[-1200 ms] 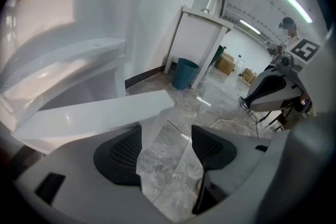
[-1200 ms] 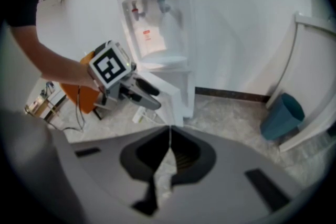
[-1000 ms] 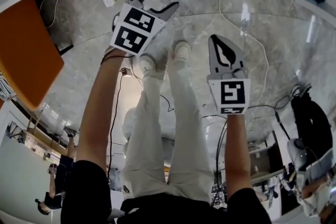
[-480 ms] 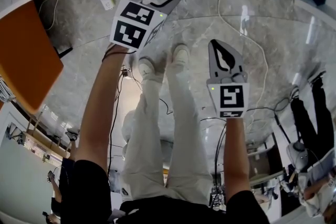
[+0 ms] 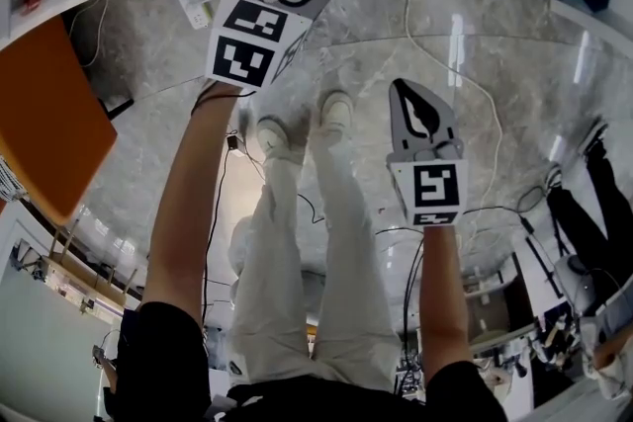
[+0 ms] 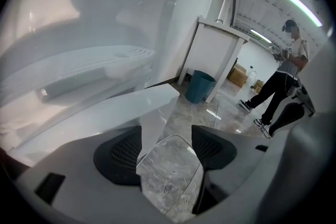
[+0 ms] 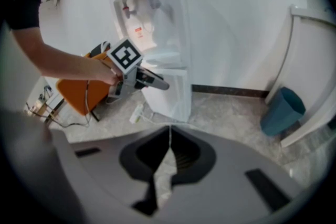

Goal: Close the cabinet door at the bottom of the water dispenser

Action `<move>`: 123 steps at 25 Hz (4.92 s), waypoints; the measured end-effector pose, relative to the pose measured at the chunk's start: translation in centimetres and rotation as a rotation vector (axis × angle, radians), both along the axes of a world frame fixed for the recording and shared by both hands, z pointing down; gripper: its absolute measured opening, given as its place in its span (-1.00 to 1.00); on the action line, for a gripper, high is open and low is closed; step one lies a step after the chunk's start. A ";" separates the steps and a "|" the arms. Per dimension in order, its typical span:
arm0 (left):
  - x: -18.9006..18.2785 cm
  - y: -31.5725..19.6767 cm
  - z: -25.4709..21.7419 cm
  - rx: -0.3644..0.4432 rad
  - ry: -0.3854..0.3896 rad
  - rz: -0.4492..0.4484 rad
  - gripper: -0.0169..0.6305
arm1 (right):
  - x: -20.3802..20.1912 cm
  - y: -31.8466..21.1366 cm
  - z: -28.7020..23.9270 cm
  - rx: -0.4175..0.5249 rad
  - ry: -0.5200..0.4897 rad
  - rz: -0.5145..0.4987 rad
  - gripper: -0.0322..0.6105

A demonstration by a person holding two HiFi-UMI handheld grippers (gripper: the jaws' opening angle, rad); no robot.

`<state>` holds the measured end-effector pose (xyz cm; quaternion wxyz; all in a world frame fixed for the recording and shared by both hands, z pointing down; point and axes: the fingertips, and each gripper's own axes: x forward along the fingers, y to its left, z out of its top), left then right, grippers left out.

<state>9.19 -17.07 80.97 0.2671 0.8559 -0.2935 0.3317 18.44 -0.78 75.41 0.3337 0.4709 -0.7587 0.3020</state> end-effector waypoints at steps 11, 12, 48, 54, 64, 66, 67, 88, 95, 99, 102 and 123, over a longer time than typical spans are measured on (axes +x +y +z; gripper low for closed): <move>0.0 -2.3 0.0 0.039 0.020 -0.056 -0.03 | 0.2 -0.4 0.5 -0.003 0.012 -0.005 -0.79; 0.0 -2.5 0.0 0.040 0.021 -0.060 -0.03 | 0.2 -0.5 0.6 -0.001 0.012 -0.004 -0.79; -0.7 1.0 -1.9 0.019 0.024 -0.056 -0.13 | -1.8 -1.9 -1.9 0.034 0.015 -0.021 -0.79; -2.0 3.0 -5.9 -0.003 0.046 -0.086 -0.43 | -2.6 -2.2 -5.4 0.055 0.012 -0.023 -0.79; -5.2 7.5 -15.6 0.028 -0.005 -0.084 -0.82 | -3.7 -2.7 -14.5 0.114 -0.007 -0.018 -0.79; -5.8 8.5 -18.1 0.036 -0.010 -0.092 -0.87 | -4.0 -2.6 -16.5 0.119 -0.011 -0.021 -0.79; -6.1 8.8 -19.3 0.045 -0.010 -0.098 -0.89 | -4.2 -2.6 -17.5 0.124 -0.010 -0.024 -0.79; -10.5 11.6 -46.5 0.223 0.130 -0.227 -0.92 | -8.3 -3.9 -42.4 0.365 -0.123 -0.032 -0.79; -11.4 11.8 -56.4 0.379 0.159 -0.205 -0.92 | -8.4 -3.5 -50.9 0.455 -0.169 -0.006 -0.79; -12.0 12.9 -61.2 0.448 0.188 -0.208 -0.92 | -8.6 -3.0 -55.1 0.508 -0.170 -0.002 -0.79; -12.4 14.0 -64.0 0.483 0.201 -0.211 -0.92 | -9.0 -2.5 -58.0 0.552 -0.161 -0.012 -0.79; -15.9 16.5 -79.4 0.793 0.243 -0.236 -0.92 | -9.5 0.4 -72.4 0.821 -0.129 -0.011 -0.79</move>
